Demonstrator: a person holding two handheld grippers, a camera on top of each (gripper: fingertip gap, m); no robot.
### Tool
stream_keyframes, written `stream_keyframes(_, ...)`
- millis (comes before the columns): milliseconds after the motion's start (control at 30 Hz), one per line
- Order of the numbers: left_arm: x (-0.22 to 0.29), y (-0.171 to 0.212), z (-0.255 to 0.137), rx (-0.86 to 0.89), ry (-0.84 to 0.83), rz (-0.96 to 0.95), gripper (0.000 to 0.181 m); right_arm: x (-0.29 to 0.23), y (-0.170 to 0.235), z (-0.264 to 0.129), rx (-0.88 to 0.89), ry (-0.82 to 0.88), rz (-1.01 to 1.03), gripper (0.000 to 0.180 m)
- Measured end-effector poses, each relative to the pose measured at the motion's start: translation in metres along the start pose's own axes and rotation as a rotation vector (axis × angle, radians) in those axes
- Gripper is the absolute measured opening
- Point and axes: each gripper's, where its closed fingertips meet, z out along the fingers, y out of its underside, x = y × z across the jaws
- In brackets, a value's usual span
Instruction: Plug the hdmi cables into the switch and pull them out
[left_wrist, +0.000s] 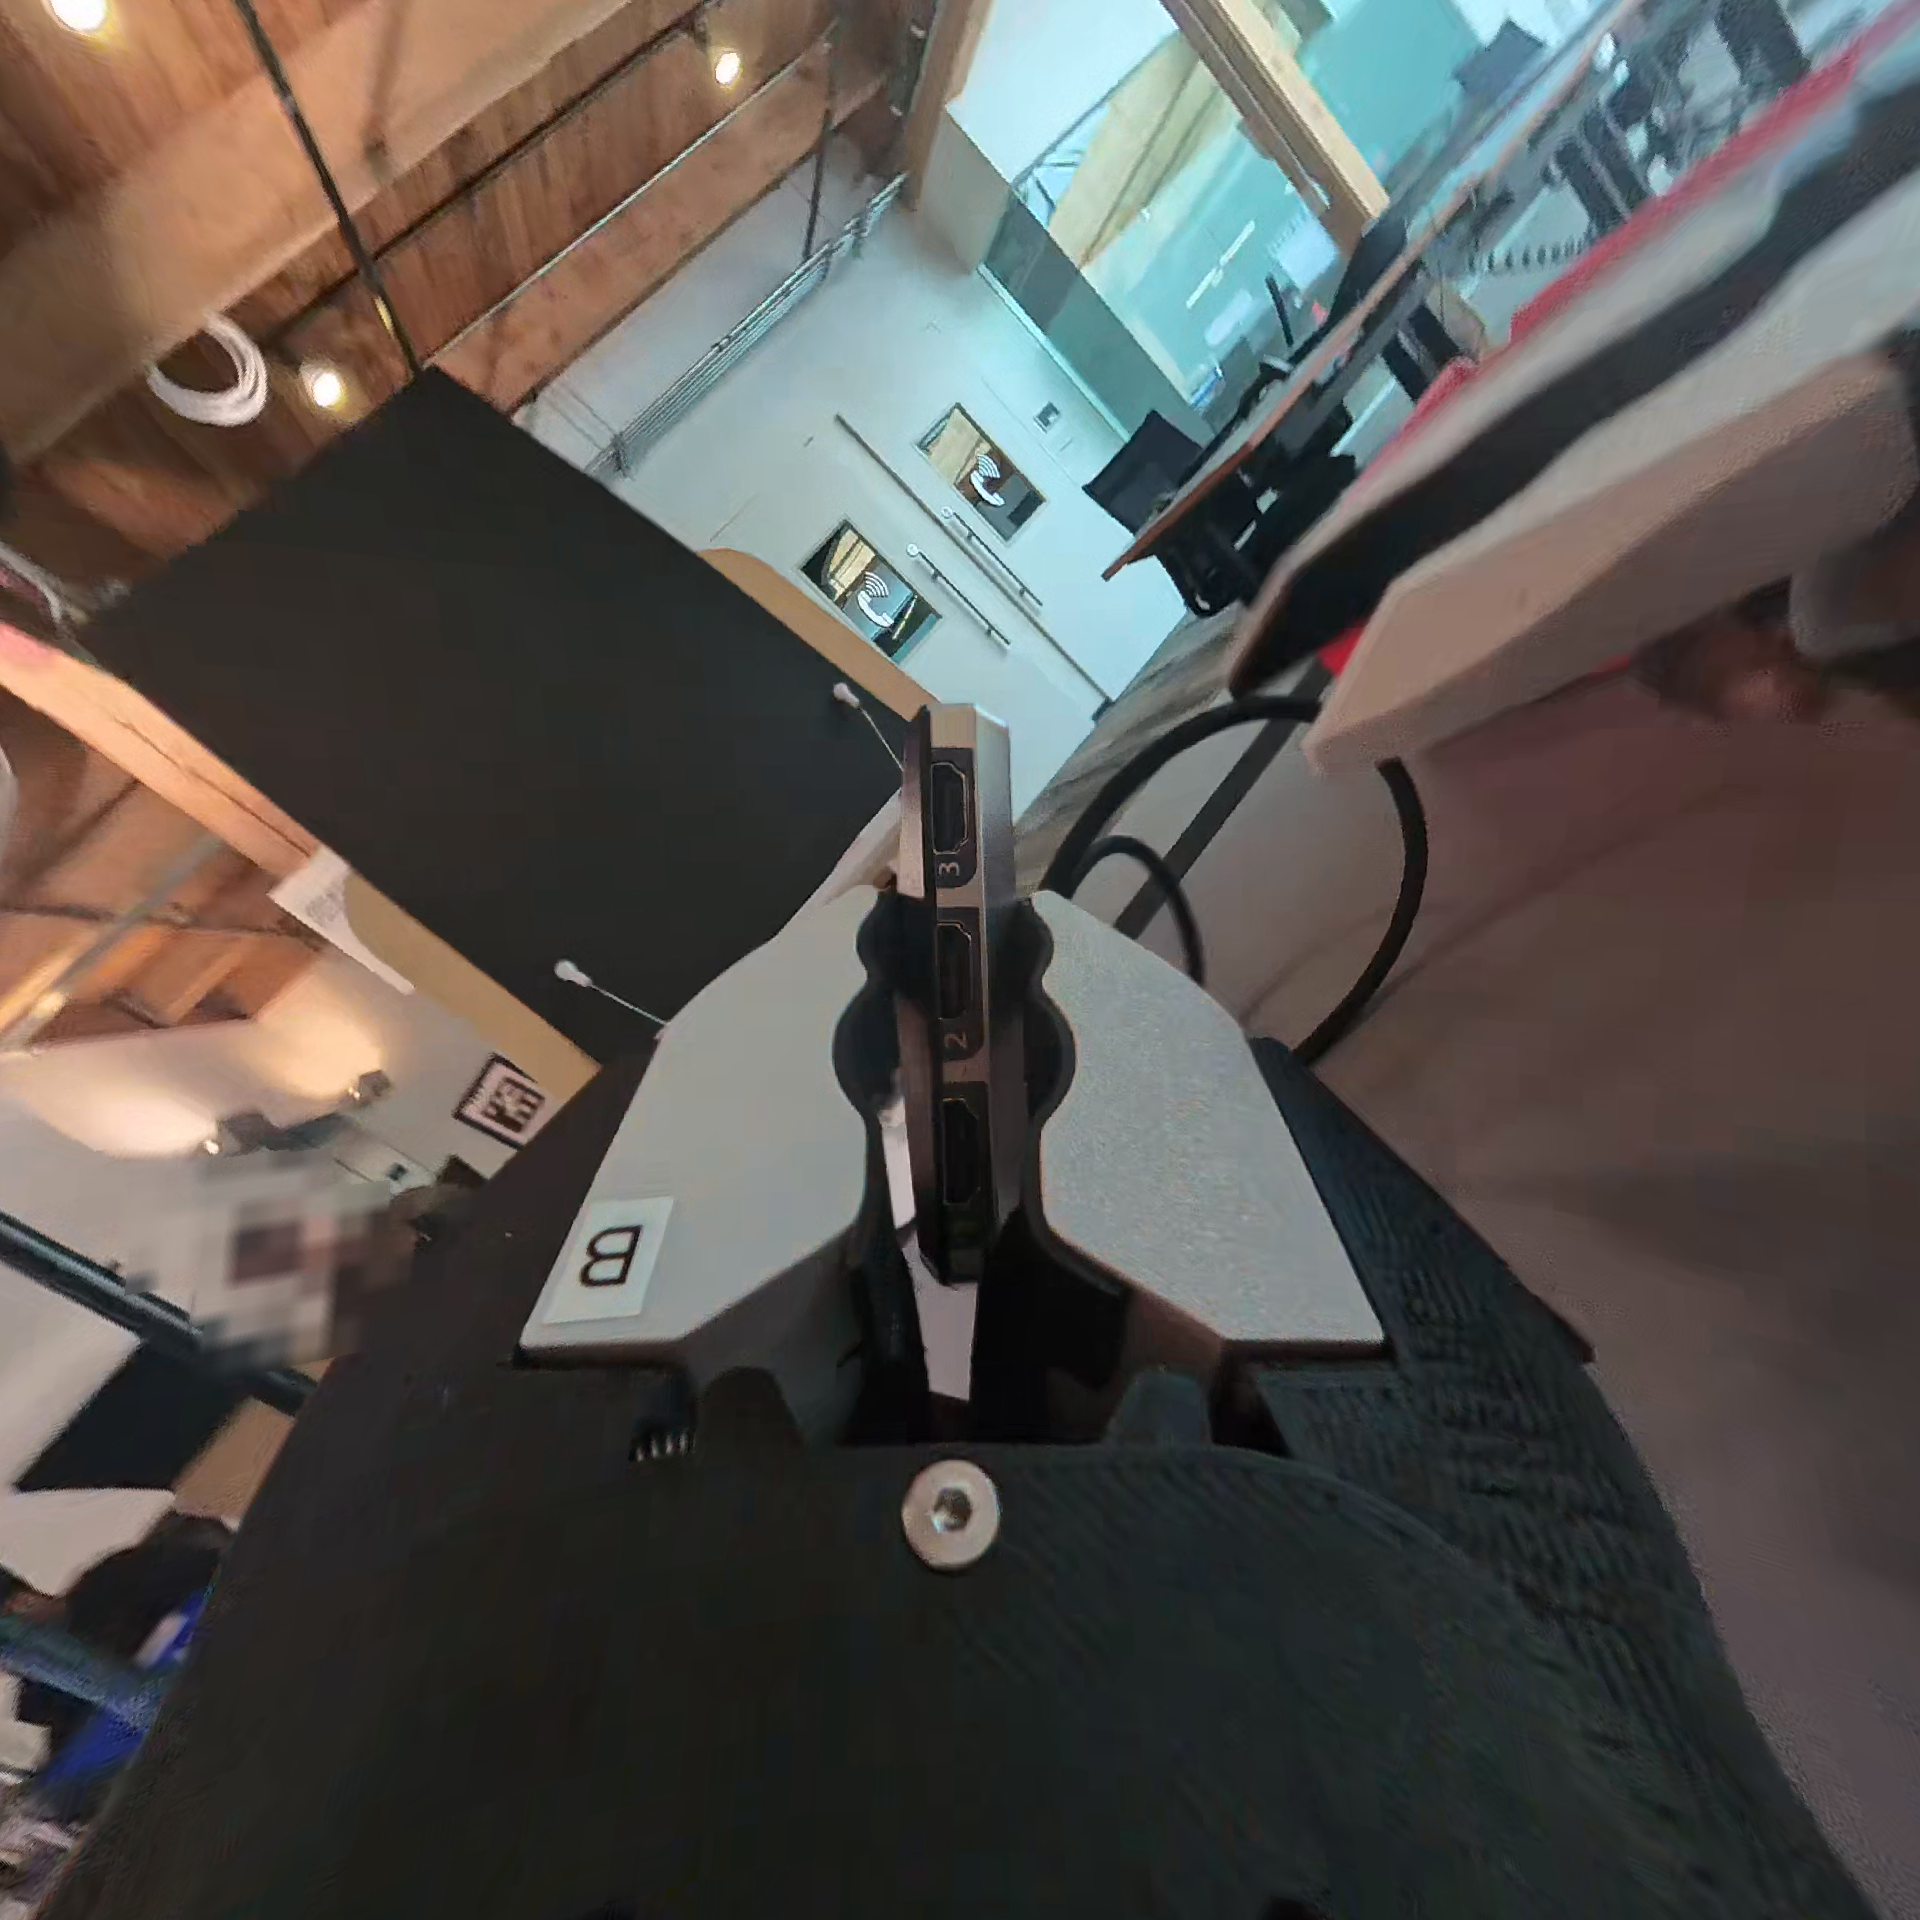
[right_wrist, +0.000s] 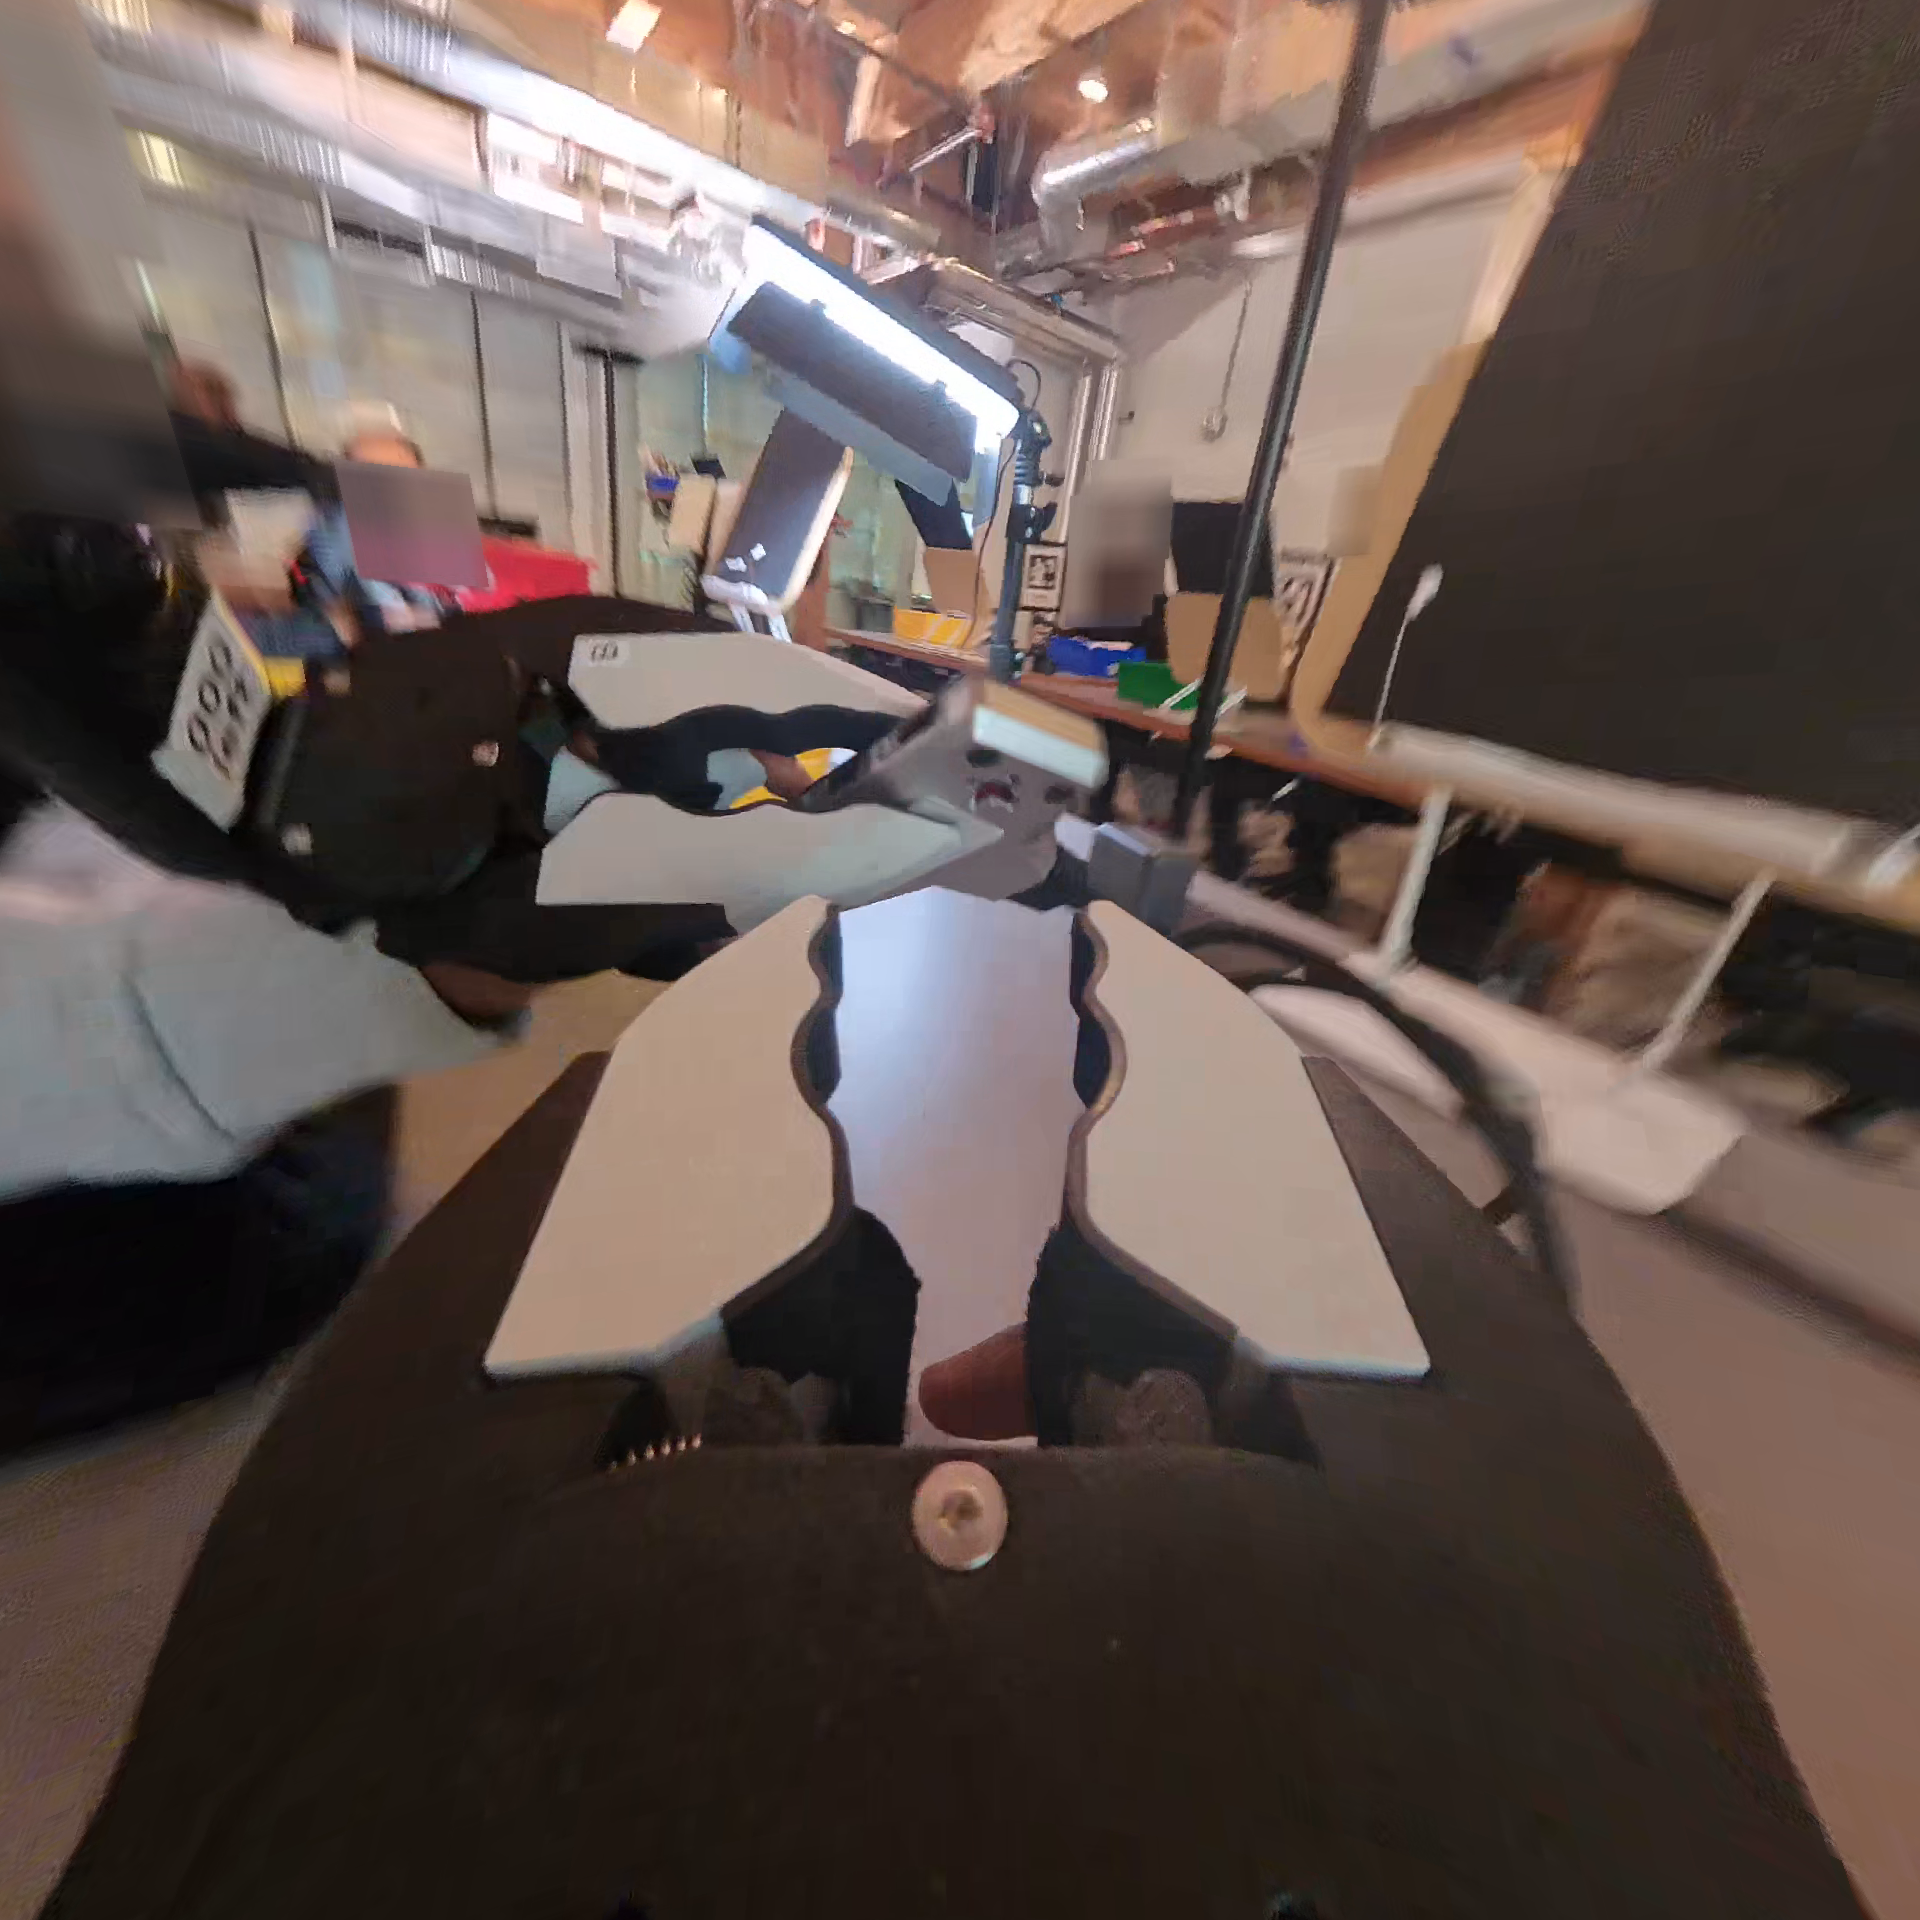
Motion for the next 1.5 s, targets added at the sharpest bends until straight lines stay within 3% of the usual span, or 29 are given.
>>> stream_keyframes(67,0.008,-0.002,-0.001,0.025,0.045,0.102,0.020,-0.002,-0.003,-0.003,-0.051,0.035,-0.325,0.048)
stream_keyframes(167,0.024,0.000,-0.004,0.031,0.101,0.329,0.021,0.025,0.006,-0.016,-0.255,0.217,-0.961,0.059)
stream_keyframes(233,0.036,-0.001,-0.005,0.050,0.136,0.429,0.021,0.033,0.016,-0.022,-0.348,0.246,-1.205,0.060)
stream_keyframes(467,0.068,-0.009,-0.012,0.139,0.254,0.579,0.022,0.001,0.025,-0.014,-0.283,0.147,-1.315,0.056)
stream_keyframes(600,0.087,-0.013,-0.016,0.176,0.335,0.587,0.020,-0.005,0.041,-0.013,-0.336,0.097,-1.442,0.021)
stream_keyframes(833,0.084,-0.004,-0.013,0.115,0.409,0.336,0.036,0.021,0.055,-0.016,-0.489,0.144,-1.419,0.020)
stream_keyframes(1000,0.068,0.002,-0.007,0.060,0.391,0.140,0.039,0.036,0.100,-0.025,-0.729,0.031,-1.199,0.021)
stream_keyframes(1300,0.046,0.029,0.007,-0.114,0.309,-0.234,0.039,0.030,0.132,-0.033,-0.881,-0.071,-1.006,0.033)
stream_keyframes(1433,0.040,0.029,0.008,-0.094,0.309,-0.377,0.039,0.023,0.134,-0.034,-0.885,-0.109,-0.817,0.038)
stream_keyframes(1500,0.038,0.028,0.008,-0.086,0.306,-0.417,0.039,0.013,0.132,-0.034,-0.857,-0.168,-0.630,0.052)
